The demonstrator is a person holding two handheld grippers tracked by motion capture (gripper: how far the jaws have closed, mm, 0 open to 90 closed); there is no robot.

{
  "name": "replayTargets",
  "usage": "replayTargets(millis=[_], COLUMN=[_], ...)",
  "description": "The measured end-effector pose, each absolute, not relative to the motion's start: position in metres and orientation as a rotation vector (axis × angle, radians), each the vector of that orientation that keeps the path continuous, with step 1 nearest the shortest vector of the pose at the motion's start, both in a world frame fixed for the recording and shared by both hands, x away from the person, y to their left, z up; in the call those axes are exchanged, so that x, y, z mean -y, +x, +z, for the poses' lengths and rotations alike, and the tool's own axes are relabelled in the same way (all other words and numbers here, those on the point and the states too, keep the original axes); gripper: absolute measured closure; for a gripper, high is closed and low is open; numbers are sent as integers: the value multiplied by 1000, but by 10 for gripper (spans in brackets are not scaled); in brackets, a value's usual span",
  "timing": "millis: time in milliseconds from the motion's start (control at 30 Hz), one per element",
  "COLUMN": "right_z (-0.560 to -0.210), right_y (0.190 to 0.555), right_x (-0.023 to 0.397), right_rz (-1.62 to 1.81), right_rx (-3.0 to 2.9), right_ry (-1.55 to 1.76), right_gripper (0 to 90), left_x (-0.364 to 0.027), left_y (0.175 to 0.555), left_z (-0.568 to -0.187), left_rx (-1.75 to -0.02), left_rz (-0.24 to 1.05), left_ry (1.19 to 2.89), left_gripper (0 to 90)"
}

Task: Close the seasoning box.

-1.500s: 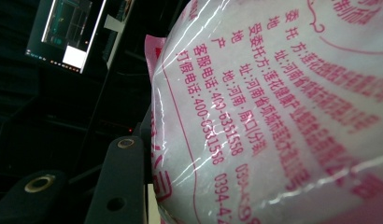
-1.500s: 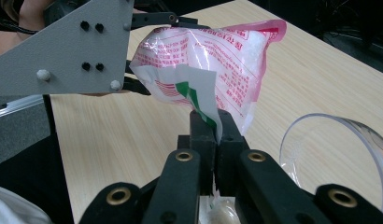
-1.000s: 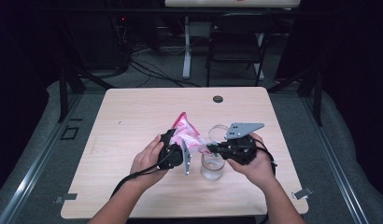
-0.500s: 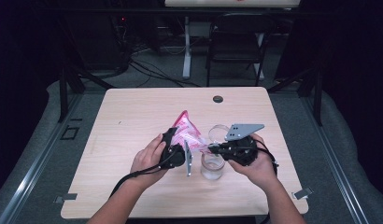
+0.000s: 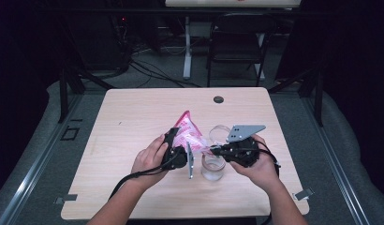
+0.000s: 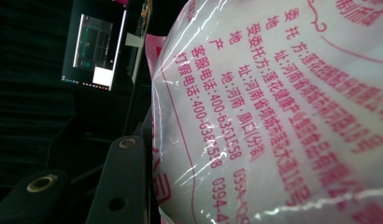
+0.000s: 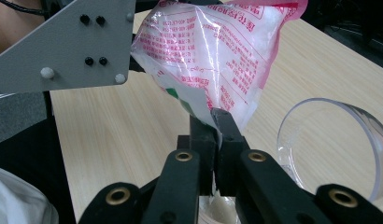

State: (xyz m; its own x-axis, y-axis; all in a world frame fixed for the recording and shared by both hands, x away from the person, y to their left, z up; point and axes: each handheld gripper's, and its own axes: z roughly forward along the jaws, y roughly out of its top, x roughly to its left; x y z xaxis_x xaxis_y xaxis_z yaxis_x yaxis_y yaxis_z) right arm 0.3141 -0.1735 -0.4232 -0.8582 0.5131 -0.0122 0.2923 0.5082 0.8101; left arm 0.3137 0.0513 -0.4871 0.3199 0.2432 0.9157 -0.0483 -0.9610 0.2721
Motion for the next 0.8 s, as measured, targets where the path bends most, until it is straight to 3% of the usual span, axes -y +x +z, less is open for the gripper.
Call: replayTargets(millis=[800], right_z=[-422], right_y=[309], right_x=[181], right_rz=[1272], right_rx=[-2488], right_ry=[696], right_gripper=[885], left_x=[-44], left_y=[311], left_z=[-483], left_rx=[-103], left_rz=[1740], left_ry=[2319], left_gripper=[591])
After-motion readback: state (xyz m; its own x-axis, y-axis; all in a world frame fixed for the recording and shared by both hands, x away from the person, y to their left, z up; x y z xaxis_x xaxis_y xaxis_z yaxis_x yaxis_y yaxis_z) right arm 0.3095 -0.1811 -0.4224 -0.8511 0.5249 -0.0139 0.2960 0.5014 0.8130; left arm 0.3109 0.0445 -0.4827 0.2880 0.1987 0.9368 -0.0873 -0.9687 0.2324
